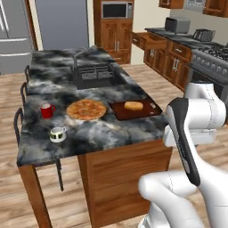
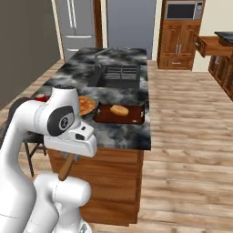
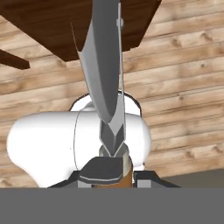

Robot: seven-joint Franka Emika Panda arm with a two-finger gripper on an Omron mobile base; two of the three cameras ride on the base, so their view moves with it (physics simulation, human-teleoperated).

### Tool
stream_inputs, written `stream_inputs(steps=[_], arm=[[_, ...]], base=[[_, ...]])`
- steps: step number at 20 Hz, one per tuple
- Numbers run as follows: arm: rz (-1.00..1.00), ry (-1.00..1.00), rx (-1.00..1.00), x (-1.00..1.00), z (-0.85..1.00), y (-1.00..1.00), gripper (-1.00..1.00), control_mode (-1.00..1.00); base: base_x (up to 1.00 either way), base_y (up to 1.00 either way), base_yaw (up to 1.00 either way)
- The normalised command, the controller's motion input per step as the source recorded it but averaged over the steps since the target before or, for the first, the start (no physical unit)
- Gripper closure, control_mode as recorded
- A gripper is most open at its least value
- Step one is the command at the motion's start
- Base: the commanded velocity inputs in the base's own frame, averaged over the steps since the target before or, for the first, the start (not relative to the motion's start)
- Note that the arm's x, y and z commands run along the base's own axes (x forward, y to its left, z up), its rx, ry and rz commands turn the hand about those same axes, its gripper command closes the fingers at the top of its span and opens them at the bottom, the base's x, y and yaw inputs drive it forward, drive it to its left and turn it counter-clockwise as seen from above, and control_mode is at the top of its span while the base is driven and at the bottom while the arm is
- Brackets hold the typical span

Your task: Take the pizza cutter from the drawer on the left and place it on the dining counter for cutting.

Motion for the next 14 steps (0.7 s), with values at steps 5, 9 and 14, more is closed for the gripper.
stream_inputs(steps=[5,9,14], arm=[[0.00,0.00,0.00,0.00,0.00,0.00,1.00,1.00],[0.00,0.00,0.00,0.00,0.00,0.00,1.00,1.00],[0.00,0.00,0.00,0.00,0.00,0.00,1.00,1.00]], base=[[0.18,0.85,-0.02],[0.50,0.31,0.01],[0.40,0.41,0.09]])
